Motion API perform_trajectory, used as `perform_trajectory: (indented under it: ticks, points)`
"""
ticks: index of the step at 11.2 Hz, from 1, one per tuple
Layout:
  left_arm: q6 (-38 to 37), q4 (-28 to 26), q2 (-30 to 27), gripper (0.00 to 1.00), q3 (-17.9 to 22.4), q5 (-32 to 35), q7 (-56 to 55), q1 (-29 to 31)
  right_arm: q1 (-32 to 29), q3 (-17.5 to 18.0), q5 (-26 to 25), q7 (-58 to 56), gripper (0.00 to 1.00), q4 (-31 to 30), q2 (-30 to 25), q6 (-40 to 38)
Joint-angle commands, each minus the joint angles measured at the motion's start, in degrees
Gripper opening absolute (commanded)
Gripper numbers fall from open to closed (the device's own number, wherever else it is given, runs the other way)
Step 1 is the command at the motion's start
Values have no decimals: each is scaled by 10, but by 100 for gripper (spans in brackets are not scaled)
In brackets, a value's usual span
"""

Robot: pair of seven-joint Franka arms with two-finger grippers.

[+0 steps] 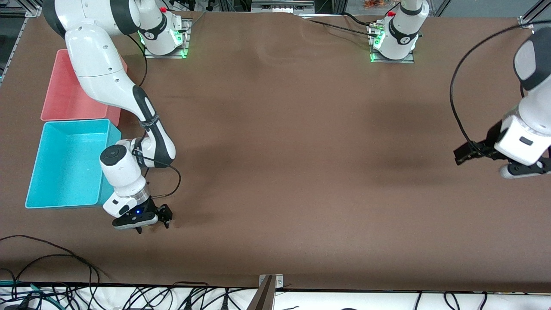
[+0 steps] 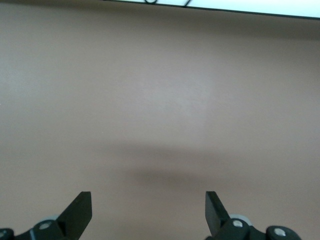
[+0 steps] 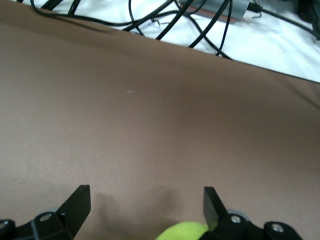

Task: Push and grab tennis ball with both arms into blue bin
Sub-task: 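Lower the right gripper over the tennis ball and close on it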

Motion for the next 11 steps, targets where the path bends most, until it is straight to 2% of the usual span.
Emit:
perform_trajectory:
  ticks: [1, 3, 4, 5, 7, 11]
  points:
    - [-42, -9, -71, 100, 4, -63, -4, -19, -2, 0, -9, -2, 100, -6, -15, -62]
    - [-45, -16, -87, 100, 16, -64, 42, -22, -2, -1, -11, -3, 100, 16, -23, -123]
    - [-44, -21, -93, 100, 46, -65, 67, -42, -3, -3, -11, -4, 100, 24, -35, -157]
    - [-42, -27, -98, 100, 92, -75, 95, -73, -4, -4, -11, -5, 100, 24, -43, -187]
    - [-37, -32, -98, 100, 150, -109, 133, -106, -8, -2, -9, -5, 100, 21, -48, -213]
    - [-39, -36, -97, 100, 150, -99, 136, -108, -20, -3, -11, -39, 100, 22, -48, -297]
